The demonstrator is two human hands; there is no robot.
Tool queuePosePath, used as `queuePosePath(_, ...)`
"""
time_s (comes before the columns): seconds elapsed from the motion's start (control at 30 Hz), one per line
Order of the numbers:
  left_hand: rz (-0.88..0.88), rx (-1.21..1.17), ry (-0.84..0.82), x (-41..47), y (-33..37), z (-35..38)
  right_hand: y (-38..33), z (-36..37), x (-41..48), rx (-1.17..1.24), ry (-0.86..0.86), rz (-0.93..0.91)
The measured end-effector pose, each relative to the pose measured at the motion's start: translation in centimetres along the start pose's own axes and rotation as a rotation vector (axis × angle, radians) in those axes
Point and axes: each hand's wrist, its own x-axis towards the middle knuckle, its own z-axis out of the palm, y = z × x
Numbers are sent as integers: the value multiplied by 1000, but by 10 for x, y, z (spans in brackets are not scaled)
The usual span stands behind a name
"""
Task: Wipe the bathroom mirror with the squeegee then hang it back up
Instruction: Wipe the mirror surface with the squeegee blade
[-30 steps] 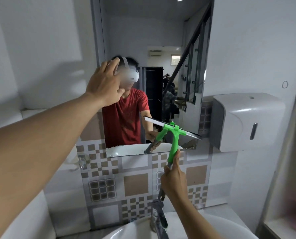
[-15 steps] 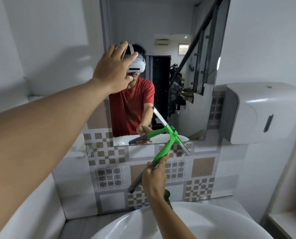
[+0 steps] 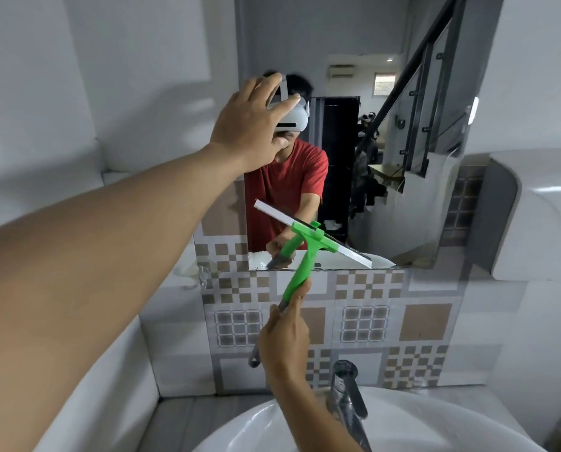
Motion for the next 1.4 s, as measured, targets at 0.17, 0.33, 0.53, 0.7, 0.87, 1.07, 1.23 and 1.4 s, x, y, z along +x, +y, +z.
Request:
queuePosePath(0.17,-8,-1,3,0,0,5,12,-17,-12,-313,-14,-26)
queuePosePath(0.33,-18,-1,-6,2,-1,8,27,-35,-20,-483,-35,-2)
queuePosePath(0.53,-35,-3,-31,-2,3,6,39,-42,-31,-570,-79,43)
queuePosePath(0.7,-54,-27,-41,-2,8,4,29,-49,-33,-603,-89,53)
queuePosePath(0.87,-63,-33,-40,0,9,1,26,-58,-41,-636,-115,55)
queuePosePath(1.07,-72,-60,-36,0,10,-2,13,-82,-49,-651,-187,64)
queuePosePath(1.23,-67,-15,-103,-9,23,-18,-2,-113,-58,-639,-213,-14)
queuePosePath(1.4,-79,-157,-110,-43,62,-45,-16,-164,-61,-646,-207,-4)
